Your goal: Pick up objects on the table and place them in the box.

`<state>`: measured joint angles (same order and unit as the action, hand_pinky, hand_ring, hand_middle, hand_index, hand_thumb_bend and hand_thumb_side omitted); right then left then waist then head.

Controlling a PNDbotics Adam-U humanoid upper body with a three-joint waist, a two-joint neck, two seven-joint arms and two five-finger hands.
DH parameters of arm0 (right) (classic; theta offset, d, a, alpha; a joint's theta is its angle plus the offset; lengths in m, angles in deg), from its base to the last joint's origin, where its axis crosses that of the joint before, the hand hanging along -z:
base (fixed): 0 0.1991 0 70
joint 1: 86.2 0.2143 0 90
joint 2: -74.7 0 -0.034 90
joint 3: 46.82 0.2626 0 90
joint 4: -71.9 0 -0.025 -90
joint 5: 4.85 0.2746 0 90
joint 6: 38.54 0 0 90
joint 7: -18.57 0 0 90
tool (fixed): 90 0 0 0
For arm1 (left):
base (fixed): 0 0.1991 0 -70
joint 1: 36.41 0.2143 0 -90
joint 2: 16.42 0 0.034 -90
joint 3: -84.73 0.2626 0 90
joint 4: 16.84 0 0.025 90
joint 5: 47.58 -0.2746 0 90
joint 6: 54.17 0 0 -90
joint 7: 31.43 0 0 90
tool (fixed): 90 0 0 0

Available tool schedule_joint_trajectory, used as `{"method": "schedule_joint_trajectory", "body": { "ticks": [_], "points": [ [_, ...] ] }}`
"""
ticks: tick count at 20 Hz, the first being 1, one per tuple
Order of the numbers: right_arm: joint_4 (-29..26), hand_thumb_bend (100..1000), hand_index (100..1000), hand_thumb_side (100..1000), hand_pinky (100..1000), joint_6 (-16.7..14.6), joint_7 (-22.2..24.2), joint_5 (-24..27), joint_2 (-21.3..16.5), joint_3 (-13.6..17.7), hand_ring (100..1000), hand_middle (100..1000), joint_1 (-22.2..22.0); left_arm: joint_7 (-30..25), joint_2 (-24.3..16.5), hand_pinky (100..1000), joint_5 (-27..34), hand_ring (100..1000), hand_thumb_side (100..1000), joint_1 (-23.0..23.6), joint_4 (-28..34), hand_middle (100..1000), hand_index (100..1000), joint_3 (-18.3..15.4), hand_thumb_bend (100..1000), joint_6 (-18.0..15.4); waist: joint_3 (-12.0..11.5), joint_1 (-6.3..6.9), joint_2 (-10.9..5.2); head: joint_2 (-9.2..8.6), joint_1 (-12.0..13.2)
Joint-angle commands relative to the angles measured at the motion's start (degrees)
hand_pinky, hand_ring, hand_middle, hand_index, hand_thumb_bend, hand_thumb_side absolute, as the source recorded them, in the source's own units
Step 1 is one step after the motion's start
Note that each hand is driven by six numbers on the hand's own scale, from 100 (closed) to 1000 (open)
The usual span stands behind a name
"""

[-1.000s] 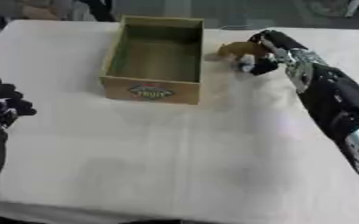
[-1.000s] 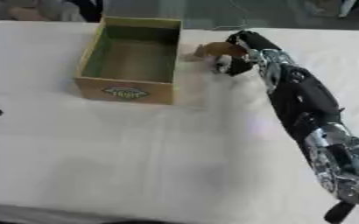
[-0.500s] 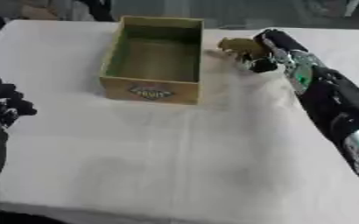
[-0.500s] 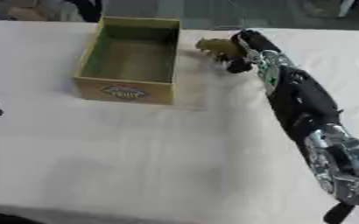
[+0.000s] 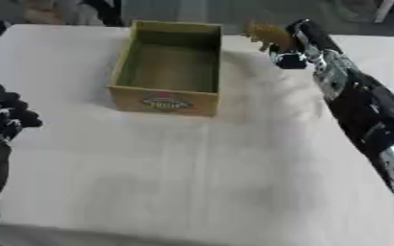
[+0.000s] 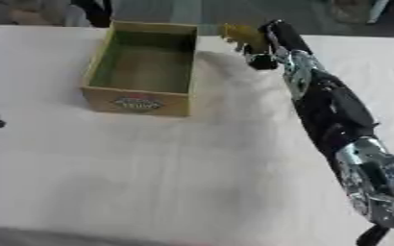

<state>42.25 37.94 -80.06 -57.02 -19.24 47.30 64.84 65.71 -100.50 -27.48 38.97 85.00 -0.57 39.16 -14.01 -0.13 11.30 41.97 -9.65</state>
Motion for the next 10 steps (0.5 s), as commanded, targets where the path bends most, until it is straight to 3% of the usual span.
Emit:
{"method": "schedule_joint_trajectory", "body": {
  "ticks": [1,10],
  "points": [
    [-4.7,100,336,224,138,-0.55,0.72,4.05,-0.94,-0.61,203,210,2.15,-0.13,-0.57,549,-0.07,511,515,-0.54,0.95,496,597,-0.38,271,-0.23,0.16,-0.03,-1.38,-0.61,0.25],
    [-12.05,100,343,218,141,-3.24,7.44,8.91,4.12,-4.61,208,217,4.29,-0.51,-0.34,549,-0.01,511,511,-0.52,0.91,496,597,-0.05,271,-0.13,-0.71,0.09,-2.34,-0.59,-0.4]
  ]
}}
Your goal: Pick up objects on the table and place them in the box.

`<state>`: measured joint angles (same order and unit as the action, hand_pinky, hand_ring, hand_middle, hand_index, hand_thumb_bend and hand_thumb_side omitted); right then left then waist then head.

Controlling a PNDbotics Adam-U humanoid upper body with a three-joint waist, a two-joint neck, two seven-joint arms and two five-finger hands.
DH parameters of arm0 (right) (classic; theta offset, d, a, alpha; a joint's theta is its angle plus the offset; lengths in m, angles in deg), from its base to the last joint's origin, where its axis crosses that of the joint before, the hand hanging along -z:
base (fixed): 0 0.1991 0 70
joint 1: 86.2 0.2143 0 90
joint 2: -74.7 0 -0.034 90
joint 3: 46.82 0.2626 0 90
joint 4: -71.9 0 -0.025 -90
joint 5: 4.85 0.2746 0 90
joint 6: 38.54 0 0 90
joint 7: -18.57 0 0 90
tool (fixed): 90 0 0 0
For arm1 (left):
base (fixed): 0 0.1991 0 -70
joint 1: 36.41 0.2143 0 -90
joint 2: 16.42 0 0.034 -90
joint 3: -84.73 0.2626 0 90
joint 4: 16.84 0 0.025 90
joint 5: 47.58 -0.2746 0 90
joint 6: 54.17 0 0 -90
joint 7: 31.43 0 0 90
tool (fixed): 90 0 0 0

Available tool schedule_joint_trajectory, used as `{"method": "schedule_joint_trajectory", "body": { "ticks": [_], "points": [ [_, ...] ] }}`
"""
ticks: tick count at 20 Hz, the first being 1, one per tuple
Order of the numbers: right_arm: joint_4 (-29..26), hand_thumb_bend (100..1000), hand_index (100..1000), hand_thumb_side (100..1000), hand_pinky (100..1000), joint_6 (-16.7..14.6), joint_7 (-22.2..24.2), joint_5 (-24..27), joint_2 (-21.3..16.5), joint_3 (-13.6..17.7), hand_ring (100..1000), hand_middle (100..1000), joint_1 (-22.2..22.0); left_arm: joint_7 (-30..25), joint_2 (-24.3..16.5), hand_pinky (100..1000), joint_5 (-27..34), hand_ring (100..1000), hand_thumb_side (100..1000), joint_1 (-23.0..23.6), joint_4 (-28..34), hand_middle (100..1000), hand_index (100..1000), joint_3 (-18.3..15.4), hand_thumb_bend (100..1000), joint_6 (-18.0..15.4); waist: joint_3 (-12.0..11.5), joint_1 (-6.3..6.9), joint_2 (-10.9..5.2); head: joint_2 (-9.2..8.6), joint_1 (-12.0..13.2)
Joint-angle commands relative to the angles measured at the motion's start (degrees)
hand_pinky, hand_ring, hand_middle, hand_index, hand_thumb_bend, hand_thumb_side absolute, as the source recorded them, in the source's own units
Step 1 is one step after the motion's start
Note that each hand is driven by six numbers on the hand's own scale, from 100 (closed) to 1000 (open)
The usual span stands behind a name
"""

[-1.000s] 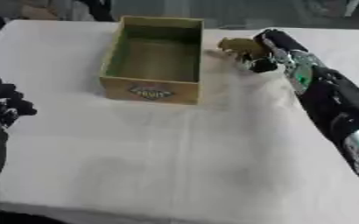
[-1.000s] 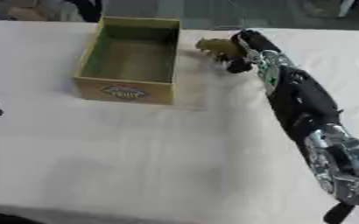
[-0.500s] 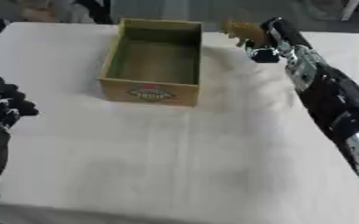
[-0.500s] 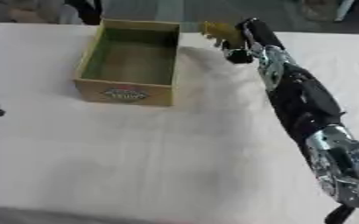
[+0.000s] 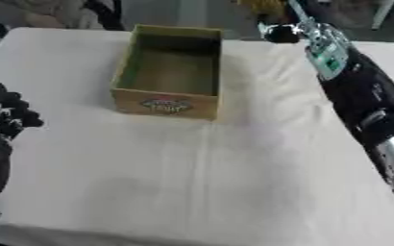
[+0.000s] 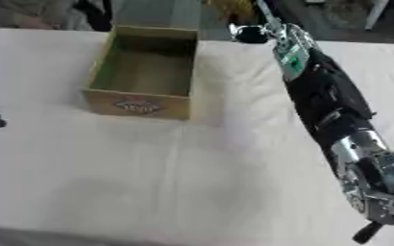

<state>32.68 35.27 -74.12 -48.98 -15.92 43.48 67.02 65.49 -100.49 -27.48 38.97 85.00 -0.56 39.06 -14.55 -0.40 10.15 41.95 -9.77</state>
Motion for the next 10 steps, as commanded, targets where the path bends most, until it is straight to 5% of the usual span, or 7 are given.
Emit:
{"method": "schedule_joint_trajectory", "body": {
  "ticks": [1,10],
  "points": [
    [-2.7,100,342,218,141,-0.77,2.08,0.88,1.67,-1.05,208,217,2.28,-0.35,-0.31,549,0.02,511,511,-0.51,0.91,496,598,0.0,270,0.0,-0.34,0.44,-1.28,-0.52,-0.42],
    [-1.34,100,353,228,151,-1.28,4.38,-1.89,8.17,-1.85,218,226,2.3,-0.92,0.09,549,0.26,511,511,-0.65,0.96,496,597,0.52,270,0.25,-2.12,0.89,-1.39,-0.44,-1.94]
  ]
}}
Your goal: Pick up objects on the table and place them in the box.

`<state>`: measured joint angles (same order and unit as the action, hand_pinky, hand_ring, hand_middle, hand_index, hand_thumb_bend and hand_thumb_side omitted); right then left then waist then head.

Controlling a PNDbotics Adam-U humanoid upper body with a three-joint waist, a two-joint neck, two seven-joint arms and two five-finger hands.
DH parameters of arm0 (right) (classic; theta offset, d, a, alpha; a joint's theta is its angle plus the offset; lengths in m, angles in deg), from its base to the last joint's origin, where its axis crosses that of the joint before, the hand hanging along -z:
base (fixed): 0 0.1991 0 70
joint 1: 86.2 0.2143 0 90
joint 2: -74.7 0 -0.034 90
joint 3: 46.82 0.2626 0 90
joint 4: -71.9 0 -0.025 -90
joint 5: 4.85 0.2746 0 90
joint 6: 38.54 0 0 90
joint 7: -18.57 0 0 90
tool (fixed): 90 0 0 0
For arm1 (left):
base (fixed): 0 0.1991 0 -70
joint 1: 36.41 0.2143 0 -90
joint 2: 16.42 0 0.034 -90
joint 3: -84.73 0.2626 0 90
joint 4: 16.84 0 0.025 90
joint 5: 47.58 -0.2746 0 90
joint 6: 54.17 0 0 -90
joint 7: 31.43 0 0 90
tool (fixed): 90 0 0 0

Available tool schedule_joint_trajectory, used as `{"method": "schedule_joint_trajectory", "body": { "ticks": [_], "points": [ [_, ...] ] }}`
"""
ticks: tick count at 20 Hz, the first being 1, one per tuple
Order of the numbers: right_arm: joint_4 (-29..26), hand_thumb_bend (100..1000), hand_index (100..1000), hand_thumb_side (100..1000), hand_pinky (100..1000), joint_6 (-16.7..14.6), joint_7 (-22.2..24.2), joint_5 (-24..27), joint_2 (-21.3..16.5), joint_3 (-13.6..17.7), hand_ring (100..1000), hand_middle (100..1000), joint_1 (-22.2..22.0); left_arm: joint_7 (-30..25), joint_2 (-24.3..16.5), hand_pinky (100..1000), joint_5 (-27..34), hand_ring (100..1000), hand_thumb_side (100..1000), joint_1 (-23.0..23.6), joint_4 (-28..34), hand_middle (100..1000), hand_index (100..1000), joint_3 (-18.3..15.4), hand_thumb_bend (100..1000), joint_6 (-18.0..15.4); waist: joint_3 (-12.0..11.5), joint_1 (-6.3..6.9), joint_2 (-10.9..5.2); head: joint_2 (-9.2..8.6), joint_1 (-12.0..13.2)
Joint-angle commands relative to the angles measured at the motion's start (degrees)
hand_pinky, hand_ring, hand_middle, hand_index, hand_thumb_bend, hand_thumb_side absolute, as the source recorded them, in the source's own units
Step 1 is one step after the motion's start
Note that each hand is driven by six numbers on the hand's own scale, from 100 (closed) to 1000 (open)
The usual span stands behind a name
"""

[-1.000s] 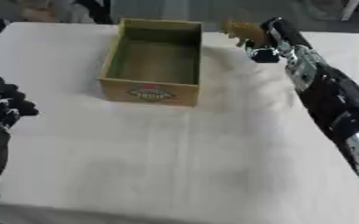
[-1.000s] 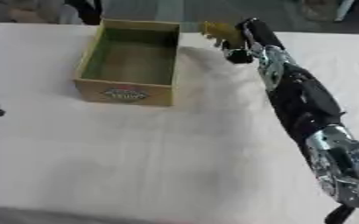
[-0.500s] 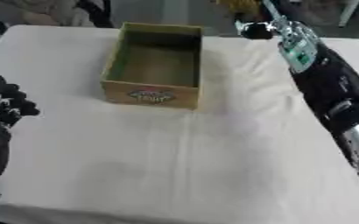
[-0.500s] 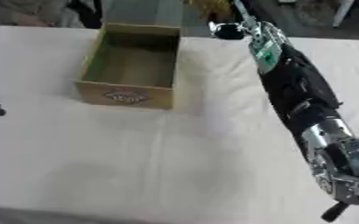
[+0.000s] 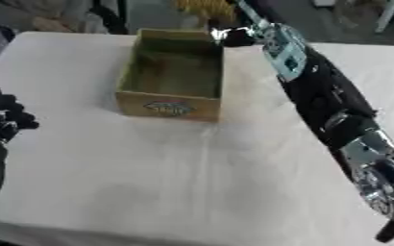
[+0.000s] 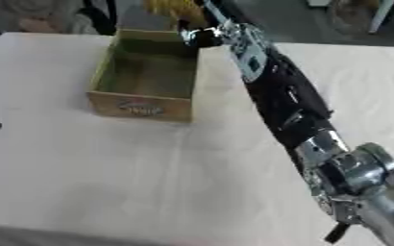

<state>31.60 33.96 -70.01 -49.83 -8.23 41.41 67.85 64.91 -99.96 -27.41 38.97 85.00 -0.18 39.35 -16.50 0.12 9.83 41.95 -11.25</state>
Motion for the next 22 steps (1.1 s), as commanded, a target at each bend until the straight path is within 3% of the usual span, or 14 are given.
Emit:
{"method": "schedule_joint_trajectory", "body": {
  "ticks": [1,5,13,19,22],
  "points": [
    [0.29,100,354,229,151,0.27,0.18,-1.58,0.98,0.41,219,227,1.33,-0.41,-0.38,549,0.21,511,511,-0.7,0.97,496,597,0.21,271,-0.01,-0.39,0.42,-1.02,-0.5,-0.62],
    [2.71,100,363,241,158,1.67,-0.45,-4.53,2.33,1.02,228,236,0.9,-0.56,-0.26,549,0.26,511,513,-0.77,0.97,495,597,0.32,271,0.09,-1.05,0.62,-0.71,-0.75,-1.03],
    [5.54,100,384,278,182,8.71,-2.91,-14.23,4.62,1.01,253,261,-0.35,-0.77,0.05,549,0.45,511,515,-0.88,0.97,494,597,0.51,271,0.2,-1.53,1.03,-0.11,-0.85,-1.53],
    [6.19,100,416,308,213,9.5,-2.11,-18.49,5.85,0.89,281,289,-0.82,-0.82,0.16,549,0.47,510,516,-0.82,0.93,493,596,0.53,274,0.24,-1.79,1.08,0.07,-0.99,-1.64],
    [6.29,100,485,336,276,8.85,-1.44,-19.53,6.2,0.83,341,347,-0.94,-0.82,0.21,549,0.47,510,516,-0.79,0.9,493,596,0.53,277,0.24,-1.87,0.98,0.1,-1.07,-1.64]
  ]
}}
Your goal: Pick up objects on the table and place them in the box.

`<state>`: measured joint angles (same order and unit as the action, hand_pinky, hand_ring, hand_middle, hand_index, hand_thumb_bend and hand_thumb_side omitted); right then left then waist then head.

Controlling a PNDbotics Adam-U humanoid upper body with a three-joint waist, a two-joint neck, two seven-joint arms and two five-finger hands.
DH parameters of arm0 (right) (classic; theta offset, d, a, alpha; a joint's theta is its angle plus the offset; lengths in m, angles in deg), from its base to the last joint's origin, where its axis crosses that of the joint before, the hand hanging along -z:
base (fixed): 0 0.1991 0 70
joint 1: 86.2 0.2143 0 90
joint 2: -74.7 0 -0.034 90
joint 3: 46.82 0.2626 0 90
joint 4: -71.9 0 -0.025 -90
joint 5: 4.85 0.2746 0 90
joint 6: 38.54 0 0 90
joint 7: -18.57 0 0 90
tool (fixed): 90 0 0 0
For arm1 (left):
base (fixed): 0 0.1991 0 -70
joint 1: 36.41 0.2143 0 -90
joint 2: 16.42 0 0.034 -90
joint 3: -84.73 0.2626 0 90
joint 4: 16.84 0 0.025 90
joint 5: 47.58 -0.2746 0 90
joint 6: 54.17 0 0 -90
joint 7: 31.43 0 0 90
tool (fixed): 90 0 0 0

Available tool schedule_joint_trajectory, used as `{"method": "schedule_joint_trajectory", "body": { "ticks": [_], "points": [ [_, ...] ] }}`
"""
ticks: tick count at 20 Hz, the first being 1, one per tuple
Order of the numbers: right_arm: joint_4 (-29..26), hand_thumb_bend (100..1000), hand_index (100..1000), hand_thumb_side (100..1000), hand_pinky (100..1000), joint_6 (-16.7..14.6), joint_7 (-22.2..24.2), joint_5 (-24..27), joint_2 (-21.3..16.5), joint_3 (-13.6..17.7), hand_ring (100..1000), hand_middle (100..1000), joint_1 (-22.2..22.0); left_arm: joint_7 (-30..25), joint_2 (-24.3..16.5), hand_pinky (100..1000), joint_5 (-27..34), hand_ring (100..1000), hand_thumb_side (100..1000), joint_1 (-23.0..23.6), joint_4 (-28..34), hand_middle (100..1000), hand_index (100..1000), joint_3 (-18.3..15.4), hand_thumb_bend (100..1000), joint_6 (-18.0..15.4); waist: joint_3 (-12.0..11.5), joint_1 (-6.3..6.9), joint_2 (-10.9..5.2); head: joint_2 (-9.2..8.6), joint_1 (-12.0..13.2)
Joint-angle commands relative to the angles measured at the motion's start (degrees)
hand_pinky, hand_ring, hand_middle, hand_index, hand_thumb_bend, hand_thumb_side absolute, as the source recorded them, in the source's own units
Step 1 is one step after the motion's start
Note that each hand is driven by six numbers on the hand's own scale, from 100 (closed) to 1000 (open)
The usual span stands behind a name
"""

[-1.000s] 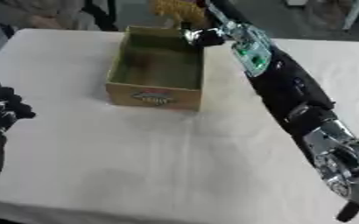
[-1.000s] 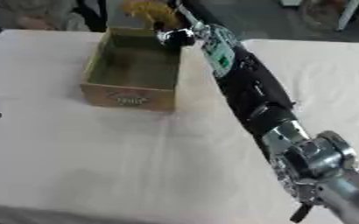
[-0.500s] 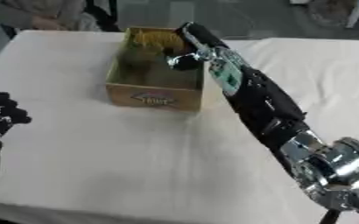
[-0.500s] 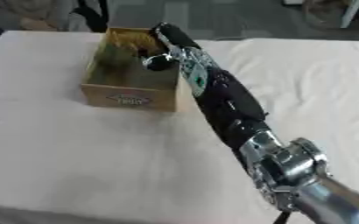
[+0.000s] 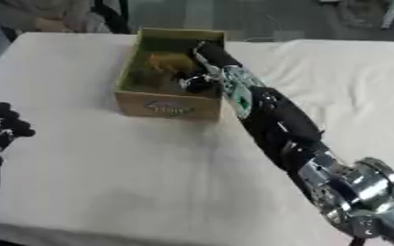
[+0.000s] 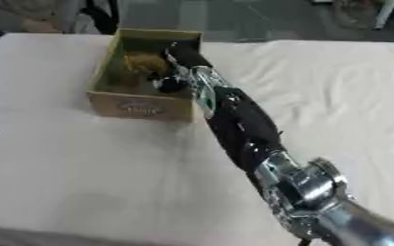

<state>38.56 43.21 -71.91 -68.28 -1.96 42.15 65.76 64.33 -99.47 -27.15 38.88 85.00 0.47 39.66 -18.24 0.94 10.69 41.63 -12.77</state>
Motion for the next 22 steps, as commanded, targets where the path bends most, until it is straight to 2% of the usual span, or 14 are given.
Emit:
{"method": "schedule_joint_trajectory", "body": {
  "ticks": [1,2,4,6,7,8,10,12,15,18,22],
  "points": [
    [-0.67,100,508,334,296,-0.8,0.71,-1.24,0.03,0.07,362,367,1.12,-0.24,-0.28,549,0.21,510,515,-0.7,0.9,493,596,-0.12,277,-0.08,-0.15,0.13,-0.75,-0.79,-0.12],
    [-0.7,100,544,326,356,-1.19,0.93,-1.33,0.12,0.05,417,402,1.08,-0.24,-0.27,549,0.21,510,515,-0.69,0.89,493,596,-0.13,278,-0.09,-0.17,0.11,-0.74,-0.83,-0.11],
    [-0.8,208,643,306,421,-2.26,1.51,-1.49,0.37,-0.12,523,476,0.98,-0.2,-0.26,549,0.19,510,516,-0.65,0.84,492,595,-0.16,279,-0.09,-0.17,0.06,-0.73,-0.9,-0.09],
    [-0.89,274,710,292,530,-3.39,2.23,-1.61,0.52,-0.25,629,560,0.86,-0.22,-0.23,549,0.19,510,515,-0.64,0.85,492,595,-0.16,279,-0.11,-0.18,0.04,-0.71,-0.95,-0.1],
    [-0.85,277,733,288,575,-4.02,2.94,-1.64,0.57,-0.32,688,609,0.82,-0.21,-0.23,549,0.18,510,515,-0.64,0.85,492,595,-0.18,280,-0.12,-0.18,0.03,-0.71,-0.97,-0.06],
    [-0.78,300,779,314,677,-4.55,3.86,-1.55,0.59,-0.33,790,708,0.79,-0.2,-0.23,549,0.17,509,515,-0.64,0.85,492,595,-0.2,280,-0.13,-0.17,0.02,-0.7,-0.99,-0.04],
    [-0.29,318,837,442,788,-5.63,7.22,-0.47,0.63,-0.21,875,800,0.76,-0.15,-0.22,549,0.16,509,515,-0.63,0.84,492,595,-0.25,282,-0.14,-0.11,0.0,-0.67,-1.04,0.02],
    [-0.15,354,863,502,839,-6.4,11.06,1.29,0.45,-0.02,901,841,0.85,-0.16,-0.22,549,0.15,509,514,-0.63,0.84,492,595,-0.26,282,-0.15,-0.03,-0.03,-0.65,-1.08,0.1],
    [-0.98,366,880,543,847,-7.12,15.17,4.7,-0.12,0.22,904,855,1.09,-0.08,-0.25,549,0.1,509,515,-0.61,0.81,492,595,-0.39,283,-0.19,0.2,-0.11,-0.6,-1.2,0.31],
    [-2.41,349,881,534,838,-7.19,17.24,8.36,-0.97,0.32,897,848,1.5,-0.05,-0.26,549,0.06,509,515,-0.59,0.79,492,595,-0.47,284,-0.21,0.45,-0.2,-0.59,-1.23,0.53],
    [-4.96,270,865,469,789,-6.85,17.6,13.22,-2.37,0.42,852,808,2.27,0.05,-0.36,550,-0.02,509,514,-0.54,0.8,492,595,-0.66,284,-0.29,0.92,-0.28,-0.67,-1.32,0.98]
  ]
}}
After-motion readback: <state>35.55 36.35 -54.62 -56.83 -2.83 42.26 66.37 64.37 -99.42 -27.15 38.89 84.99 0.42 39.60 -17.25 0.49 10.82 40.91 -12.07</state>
